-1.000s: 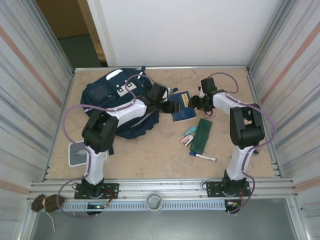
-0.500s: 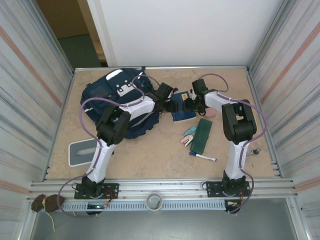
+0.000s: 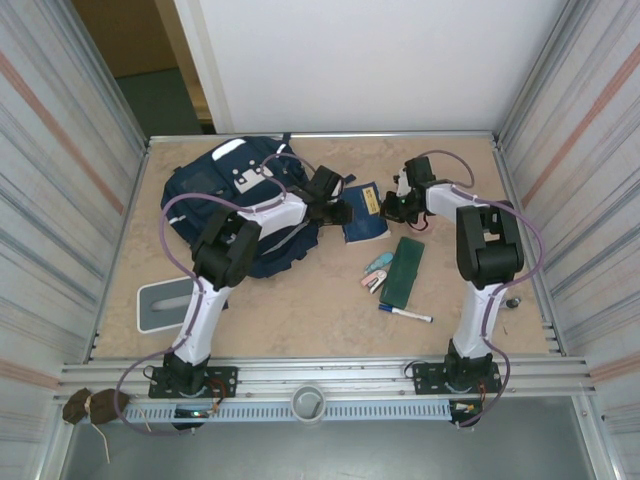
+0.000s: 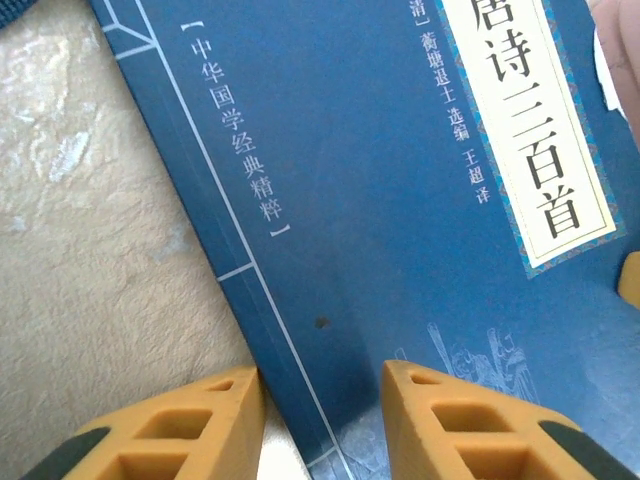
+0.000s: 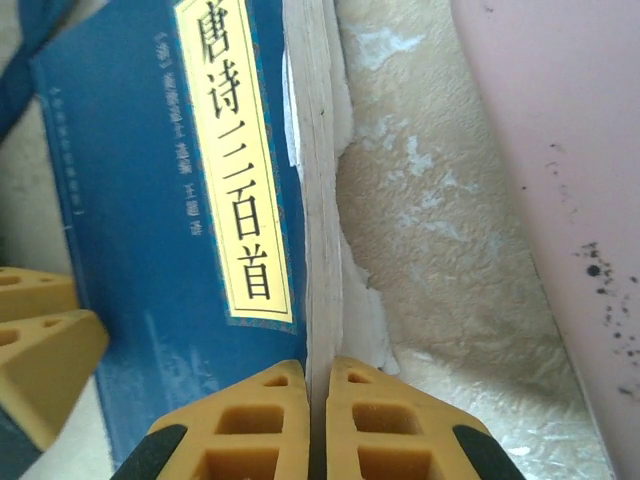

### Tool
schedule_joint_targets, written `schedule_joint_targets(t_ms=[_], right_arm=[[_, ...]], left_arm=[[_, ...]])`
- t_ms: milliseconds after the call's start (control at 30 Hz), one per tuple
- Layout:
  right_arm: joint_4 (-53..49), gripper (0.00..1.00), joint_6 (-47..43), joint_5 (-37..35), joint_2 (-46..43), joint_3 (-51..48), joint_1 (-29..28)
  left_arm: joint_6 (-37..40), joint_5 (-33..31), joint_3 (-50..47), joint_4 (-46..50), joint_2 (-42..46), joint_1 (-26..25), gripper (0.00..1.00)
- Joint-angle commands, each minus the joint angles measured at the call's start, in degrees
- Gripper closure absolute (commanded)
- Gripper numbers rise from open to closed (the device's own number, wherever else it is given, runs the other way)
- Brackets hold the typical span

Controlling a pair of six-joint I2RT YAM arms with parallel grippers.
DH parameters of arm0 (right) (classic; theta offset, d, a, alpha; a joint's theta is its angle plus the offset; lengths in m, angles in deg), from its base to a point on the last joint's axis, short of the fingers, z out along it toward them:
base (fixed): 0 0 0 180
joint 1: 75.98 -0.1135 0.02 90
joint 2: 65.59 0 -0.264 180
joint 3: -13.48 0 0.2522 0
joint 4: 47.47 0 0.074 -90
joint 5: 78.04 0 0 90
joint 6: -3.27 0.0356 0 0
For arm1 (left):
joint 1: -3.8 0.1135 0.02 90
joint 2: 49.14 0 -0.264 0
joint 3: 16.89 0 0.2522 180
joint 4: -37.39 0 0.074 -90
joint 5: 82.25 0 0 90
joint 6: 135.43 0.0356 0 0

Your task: Pack the student bag

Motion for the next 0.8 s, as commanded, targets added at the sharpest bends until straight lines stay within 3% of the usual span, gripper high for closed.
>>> schedule_joint_targets(t_ms=[0,333,467,767], right_arm=[[4.1,1.00,3.1,10.0,-4.3,-2.2,0.0],[16.2,1.00,13.8,19.6,-17.6,-11.0,4.4],[20.7,1.00,18.5,22.7,-23.3,-13.6,5.1],[27.1,1.00,26.1,27.0,-33.9,-15.9,3.4]], left_arm=[[-1.7,5.8,-3.5,-3.1,2.6,-0.1,0.61],[-6.5,17.4,-17.7,-16.9,20.5,4.9,0.38],[-8.5,19.6,-22.5,-20.2,26.9,6.3,0.34],[-13.7,25.5,-26.2,-23.9,33.0,9.1,0.21]])
